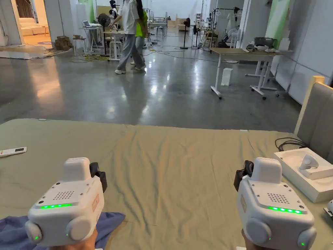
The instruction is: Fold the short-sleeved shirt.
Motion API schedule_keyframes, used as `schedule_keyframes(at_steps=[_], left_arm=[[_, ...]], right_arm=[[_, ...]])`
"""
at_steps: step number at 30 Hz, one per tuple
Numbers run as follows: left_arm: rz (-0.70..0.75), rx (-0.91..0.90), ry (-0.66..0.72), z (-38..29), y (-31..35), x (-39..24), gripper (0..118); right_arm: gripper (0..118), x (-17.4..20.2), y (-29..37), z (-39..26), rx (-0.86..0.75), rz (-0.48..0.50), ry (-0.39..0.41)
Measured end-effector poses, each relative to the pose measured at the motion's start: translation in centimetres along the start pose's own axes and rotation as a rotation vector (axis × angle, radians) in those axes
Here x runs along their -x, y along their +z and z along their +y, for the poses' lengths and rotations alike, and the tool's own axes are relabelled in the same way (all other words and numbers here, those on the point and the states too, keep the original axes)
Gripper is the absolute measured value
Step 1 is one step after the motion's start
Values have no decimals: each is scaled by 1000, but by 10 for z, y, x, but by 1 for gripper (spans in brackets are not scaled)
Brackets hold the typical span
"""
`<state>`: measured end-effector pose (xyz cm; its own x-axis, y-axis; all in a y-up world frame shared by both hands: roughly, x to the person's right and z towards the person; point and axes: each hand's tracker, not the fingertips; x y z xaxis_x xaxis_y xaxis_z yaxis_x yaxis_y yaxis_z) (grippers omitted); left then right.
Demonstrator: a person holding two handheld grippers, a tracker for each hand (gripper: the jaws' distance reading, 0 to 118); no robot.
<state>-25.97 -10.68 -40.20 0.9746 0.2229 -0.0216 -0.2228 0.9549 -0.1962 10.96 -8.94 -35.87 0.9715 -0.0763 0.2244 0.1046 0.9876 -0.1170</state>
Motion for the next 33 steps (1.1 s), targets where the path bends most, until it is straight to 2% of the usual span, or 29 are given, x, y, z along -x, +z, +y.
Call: schedule_keyframes(at_steps=[1, 2, 10, 17, 25, 27, 29, 31, 32, 33], left_arm=[[3, 3, 31, 1, 0, 4, 2], [9, -1, 54, 0, 2, 2, 2], [11, 7, -70, 16, 14, 12, 2], [50, 321, -112, 12, 5, 74, 2], [140, 679, -93, -32, -15, 168, 3], [143, 746, -63, -48, -20, 188, 14], [158, 807, 0, -62, -26, 205, 45], [140, 839, 61, -75, -29, 217, 57], [152, 846, 71, -81, -31, 221, 72], [147, 860, 65, -86, -36, 225, 80]], right_arm=[[0, 0, 0, 0, 0, 5, -26], [0, 2, -1, 1, 13, 13, -10], [0, 20, 0, -4, 46, 53, 37], [0, 45, -2, -16, 87, 117, 93], [0, 72, -9, -38, 154, 193, 138], [0, 78, -11, -45, 172, 194, 157], [0, 80, -13, -50, 191, 204, 157], [0, 83, -14, -55, 206, 207, 159], [0, 83, -14, -58, 213, 208, 163], [0, 83, -15, -60, 218, 212, 169]])
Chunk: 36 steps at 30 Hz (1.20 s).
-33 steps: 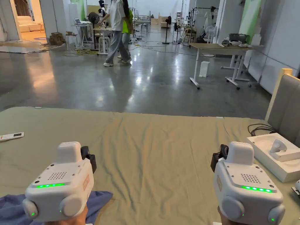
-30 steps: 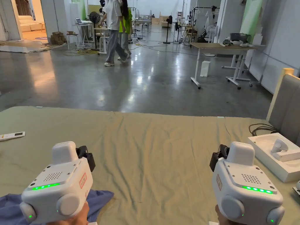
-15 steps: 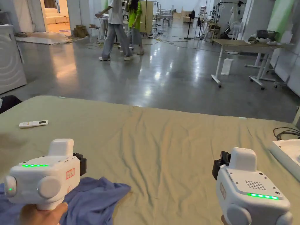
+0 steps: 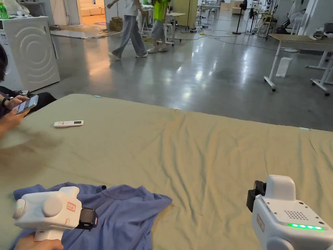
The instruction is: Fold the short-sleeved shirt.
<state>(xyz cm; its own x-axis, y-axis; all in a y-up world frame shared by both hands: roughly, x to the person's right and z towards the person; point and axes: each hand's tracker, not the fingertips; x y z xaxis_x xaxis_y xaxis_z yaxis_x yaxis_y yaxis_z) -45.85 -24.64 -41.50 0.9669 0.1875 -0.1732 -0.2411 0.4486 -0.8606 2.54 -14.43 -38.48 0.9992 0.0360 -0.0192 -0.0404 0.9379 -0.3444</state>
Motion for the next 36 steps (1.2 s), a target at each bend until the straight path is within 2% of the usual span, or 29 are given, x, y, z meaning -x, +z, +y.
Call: schedule_keyframes(at_steps=[3, 7, 10, 11, 12, 14, 16, 19, 22, 23, 26, 30, 36], left_arm=[[6, 22, -3, -5, -17, 4, 82], [97, 79, -13, -13, -46, 11, 82], [111, 170, -36, -21, -67, 8, 82], [112, 178, -57, -29, -67, 4, 82], [141, 104, -97, -27, -64, 1, 82], [151, 115, -80, -26, -63, -5, 81], [140, 106, -97, -30, -60, -9, 72], [138, 92, -141, -34, -58, -24, 39], [170, 81, -203, -38, -61, -30, 21], [179, 69, -202, -40, -62, -30, 8], [171, 24, -109, -40, -59, -22, 4], [156, -97, -143, -39, -32, -25, 4], [54, -277, -112, -15, 28, -37, 3]], right_arm=[[0, 1, -2, -4, 19, 5, 22], [0, -1, -4, -13, 39, 0, 34], [0, -3, -6, -19, 62, -6, 32], [0, -4, -6, -20, 70, -9, 30], [0, -5, -6, -21, 77, -10, 29], [0, -6, -6, -25, 87, -12, 27], [0, -8, -7, -28, 94, -13, 26], [0, -9, -8, -30, 104, -15, 20], [0, -10, -7, -32, 106, -14, 14], [0, -11, -7, -33, 108, -13, 14], [0, -15, -2, -35, 110, -9, 17], [0, -22, 3, -35, 107, -16, 9], [0, -30, 7, -30, 96, -22, -18]])
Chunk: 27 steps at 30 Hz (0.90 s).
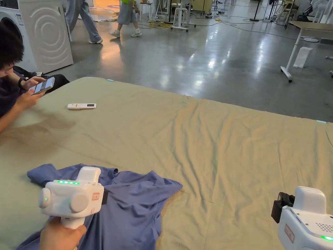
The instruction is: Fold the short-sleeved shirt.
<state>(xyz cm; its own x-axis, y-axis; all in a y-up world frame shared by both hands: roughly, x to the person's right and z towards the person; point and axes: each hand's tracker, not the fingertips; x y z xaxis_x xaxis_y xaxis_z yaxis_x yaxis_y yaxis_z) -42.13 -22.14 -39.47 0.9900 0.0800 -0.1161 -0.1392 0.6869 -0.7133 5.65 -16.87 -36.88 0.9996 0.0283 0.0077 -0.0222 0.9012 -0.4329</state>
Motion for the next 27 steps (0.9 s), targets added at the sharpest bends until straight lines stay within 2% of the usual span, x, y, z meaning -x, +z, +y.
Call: schedule_keyframes(at_steps=[5, 8, 13, 19, 27], left_arm=[[-57, -129, -122, 31, 36, -28, 3], [-106, -214, -99, 56, 60, -50, 3], [-175, -327, -169, 101, 95, -103, 3], [-296, -383, -237, 140, 114, -180, 3], [-504, -409, -338, 153, 124, -307, 3]], right_arm=[[0, -4, 7, 5, -22, 1, -19], [0, -9, 12, 8, -33, -2, -36], [0, -25, 25, 14, -64, -22, -60], [0, -56, 45, 24, -114, -70, -97], [0, -109, 75, 32, -170, -172, -119]])
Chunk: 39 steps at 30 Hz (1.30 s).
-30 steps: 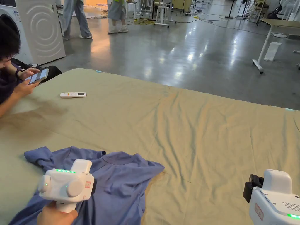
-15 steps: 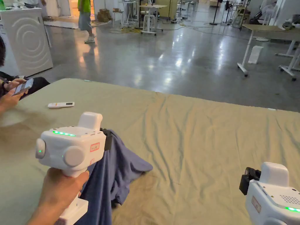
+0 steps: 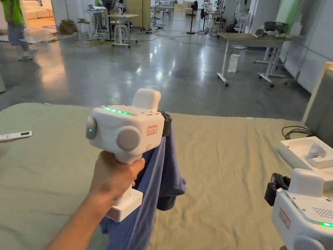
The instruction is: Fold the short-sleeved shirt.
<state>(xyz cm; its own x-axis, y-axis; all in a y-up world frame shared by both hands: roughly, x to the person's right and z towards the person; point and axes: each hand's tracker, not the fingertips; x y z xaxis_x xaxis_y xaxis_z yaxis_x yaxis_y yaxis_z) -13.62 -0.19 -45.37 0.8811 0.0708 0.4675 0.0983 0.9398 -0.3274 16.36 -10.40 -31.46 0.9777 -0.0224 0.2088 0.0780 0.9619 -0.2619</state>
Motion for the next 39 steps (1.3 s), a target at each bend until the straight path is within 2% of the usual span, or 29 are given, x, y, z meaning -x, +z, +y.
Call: schedule_keyframes(at_steps=[4, 9, 17, 19, 22, 23, 27, 34, 37, 39], left_arm=[[-111, 35, -36, -8, -32, -57, 3], [-220, 168, -19, -55, -75, -115, 3], [-274, 340, 0, -123, -106, -146, 5], [-259, 338, 7, -126, -101, -144, 24], [-245, 281, 46, -118, -83, -126, 65], [-249, 253, 73, -114, -75, -118, 74], [-154, 138, 105, -96, -40, -80, 78], [103, -37, 91, -97, 26, -17, 76], [223, -88, 59, -109, 48, -2, 50], [302, -117, 33, -117, 61, 7, 45]], right_arm=[[0, -26, 9, 3, -17, -70, -10], [0, -54, 16, 0, -7, -116, -20], [0, -71, 18, -10, 28, -140, -38], [0, -70, 18, -11, 34, -134, -33], [0, -66, 19, -10, 29, -119, -27], [0, -63, 19, -8, 25, -112, -24], [0, -50, 18, 2, 1, -81, -4], [0, -13, 12, 14, -63, -35, 69], [0, 0, 11, 12, -97, -31, 88], [0, 9, 10, 11, -111, -20, 91]])
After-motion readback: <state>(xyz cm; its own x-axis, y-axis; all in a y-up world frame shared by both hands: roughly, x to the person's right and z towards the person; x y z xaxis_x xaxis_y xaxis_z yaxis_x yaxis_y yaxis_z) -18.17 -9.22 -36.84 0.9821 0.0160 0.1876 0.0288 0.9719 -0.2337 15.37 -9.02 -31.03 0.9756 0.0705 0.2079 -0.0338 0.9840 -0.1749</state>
